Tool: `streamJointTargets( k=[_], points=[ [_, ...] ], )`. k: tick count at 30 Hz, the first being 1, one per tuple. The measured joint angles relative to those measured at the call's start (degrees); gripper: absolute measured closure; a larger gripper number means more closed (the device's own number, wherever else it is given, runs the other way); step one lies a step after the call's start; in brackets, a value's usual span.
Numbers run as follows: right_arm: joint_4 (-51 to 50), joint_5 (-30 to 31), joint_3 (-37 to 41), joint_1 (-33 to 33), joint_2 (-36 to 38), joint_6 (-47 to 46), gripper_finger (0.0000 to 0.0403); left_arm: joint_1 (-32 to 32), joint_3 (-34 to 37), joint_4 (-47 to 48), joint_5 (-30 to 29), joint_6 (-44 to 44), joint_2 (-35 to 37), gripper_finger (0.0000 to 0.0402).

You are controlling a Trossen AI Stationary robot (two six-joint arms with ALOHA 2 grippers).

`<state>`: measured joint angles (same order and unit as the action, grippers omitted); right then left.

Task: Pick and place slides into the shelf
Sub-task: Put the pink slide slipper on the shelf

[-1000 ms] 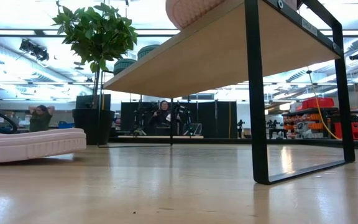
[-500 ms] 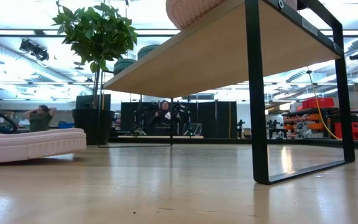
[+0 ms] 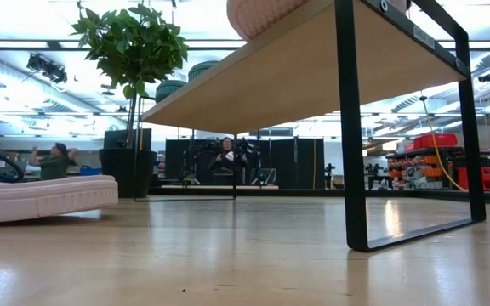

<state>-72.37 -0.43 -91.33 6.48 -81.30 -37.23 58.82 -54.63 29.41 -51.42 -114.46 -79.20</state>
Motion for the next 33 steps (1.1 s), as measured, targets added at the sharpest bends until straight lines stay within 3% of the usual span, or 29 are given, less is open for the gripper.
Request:
streamJointTargets(
  k=[3,9,15,20,24,28,33],
  points=[
    [0.08,-0.02,0.0,-0.45,-0.02,5.49,0.0363,0.34,0.0,-9.06,-3.81,8.67,0.0,0.023],
    [-1.24,-1.18,0.0,-0.85,0.22,15.32,0.0366,-0.04,0.0,-27.94,-4.84,25.72,-0.21,0.023],
    [-3.66,-1.66,0.0,-0.56,0.28,20.97,0.0366,-4.3,-0.01,-49.17,-2.26,39.79,-3.86,0.0237],
    [-4.24,-1.69,0.0,-0.57,0.28,24.22,0.0366,-9.57,-0.04,-60.65,10.51,41.13,-10.48,0.0277],
    [-4.22,-1.75,0.0,-0.57,0.28,25.28,0.0366,-10.48,-0.02,-60.97,15.7,38.21,-14.27,0.0311],
    [-3.86,-1.81,0.0,-0.57,0.28,24.97,0.0366,-7.21,3.32,-63.26,12.72,33.97,-15.17,0.0339],
    [-2.28,-1.83,0.0,-0.57,0.28,22.95,0.0366,-0.02,12.11,-74.92,-1.49,29.77,-14.9,0.0365]
  ],
)
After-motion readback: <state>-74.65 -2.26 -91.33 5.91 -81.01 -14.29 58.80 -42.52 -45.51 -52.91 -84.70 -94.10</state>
